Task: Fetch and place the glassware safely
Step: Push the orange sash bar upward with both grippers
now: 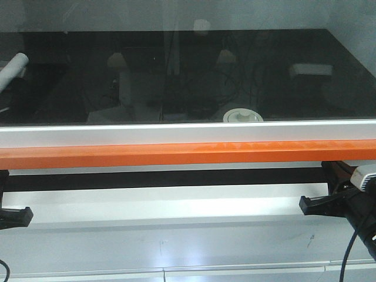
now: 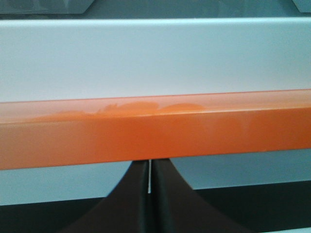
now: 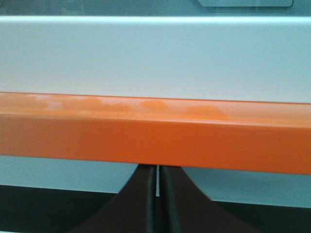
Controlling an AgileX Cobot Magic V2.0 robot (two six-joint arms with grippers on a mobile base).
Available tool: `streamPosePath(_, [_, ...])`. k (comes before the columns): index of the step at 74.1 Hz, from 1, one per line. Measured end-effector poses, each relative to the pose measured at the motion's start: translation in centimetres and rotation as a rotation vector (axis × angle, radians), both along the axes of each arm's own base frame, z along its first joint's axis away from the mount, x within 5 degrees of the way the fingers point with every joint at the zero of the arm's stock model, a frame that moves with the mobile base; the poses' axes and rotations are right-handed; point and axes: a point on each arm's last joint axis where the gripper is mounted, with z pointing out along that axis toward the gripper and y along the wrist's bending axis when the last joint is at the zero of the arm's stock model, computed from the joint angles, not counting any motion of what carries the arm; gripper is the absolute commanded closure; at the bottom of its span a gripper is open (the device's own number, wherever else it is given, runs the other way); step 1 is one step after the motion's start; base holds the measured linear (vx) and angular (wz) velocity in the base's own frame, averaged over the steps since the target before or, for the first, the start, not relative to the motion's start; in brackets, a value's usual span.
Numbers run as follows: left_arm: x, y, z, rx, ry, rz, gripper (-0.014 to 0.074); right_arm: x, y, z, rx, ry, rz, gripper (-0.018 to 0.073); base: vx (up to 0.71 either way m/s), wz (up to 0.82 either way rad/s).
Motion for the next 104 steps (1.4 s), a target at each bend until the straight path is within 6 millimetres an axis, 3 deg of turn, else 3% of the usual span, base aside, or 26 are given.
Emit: streamPosePath(104, [1.0, -0.1, 0.5, 0.002, 0.042, -0.010, 0.0603, 0.8, 0.1, 1.1, 0.012, 0.074, -0.004, 0.0560, 0.00, 0.00])
